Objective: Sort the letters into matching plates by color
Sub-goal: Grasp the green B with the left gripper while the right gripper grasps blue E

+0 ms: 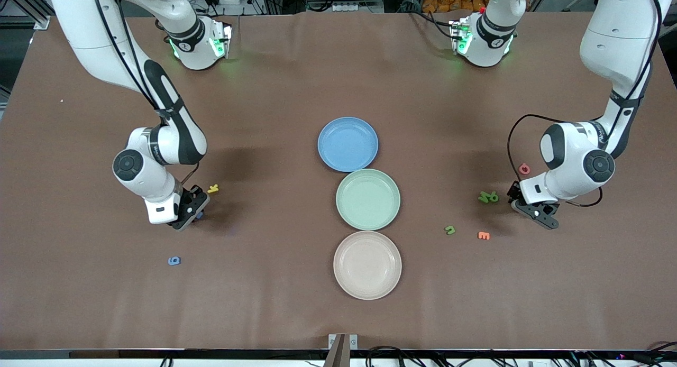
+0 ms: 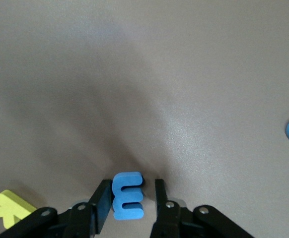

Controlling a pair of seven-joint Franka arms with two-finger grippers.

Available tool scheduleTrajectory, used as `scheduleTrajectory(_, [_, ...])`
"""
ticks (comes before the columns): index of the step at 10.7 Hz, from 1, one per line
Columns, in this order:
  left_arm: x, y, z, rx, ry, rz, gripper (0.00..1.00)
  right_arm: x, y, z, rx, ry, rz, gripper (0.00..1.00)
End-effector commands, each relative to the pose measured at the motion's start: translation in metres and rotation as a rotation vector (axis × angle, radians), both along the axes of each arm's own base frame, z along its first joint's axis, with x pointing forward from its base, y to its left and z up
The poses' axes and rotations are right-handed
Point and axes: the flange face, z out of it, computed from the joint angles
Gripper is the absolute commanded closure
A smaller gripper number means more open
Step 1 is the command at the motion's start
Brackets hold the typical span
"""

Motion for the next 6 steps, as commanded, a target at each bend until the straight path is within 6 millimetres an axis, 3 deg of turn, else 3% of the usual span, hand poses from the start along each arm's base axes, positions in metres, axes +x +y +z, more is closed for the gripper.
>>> scheduleTrajectory(1, [0.001,0.0,-0.002,0.009,-0.01,-0.019,0.77,-0.006,-0.001,-0.002,0.0,-0.004,0.013,0.74])
scheduleTrajectory(3, [0.003,0.0,0.0,0.009,-0.016,-0.017,0.97,-0.006,0.001,-0.002,0.003,-0.005,0.016,0.78])
scheduleTrajectory(5, [0.008,-0.003,0.009,0.009,-0.034,-0.01,1.0,-0.006,0.001,-0.002,0.004,-0.005,0.013,0.83])
scheduleTrajectory(6, [0.016,-0.005,0.024,0.009,-0.063,0.001,1.0,-0.006,0.002,-0.001,0.005,-0.004,0.008,0.86])
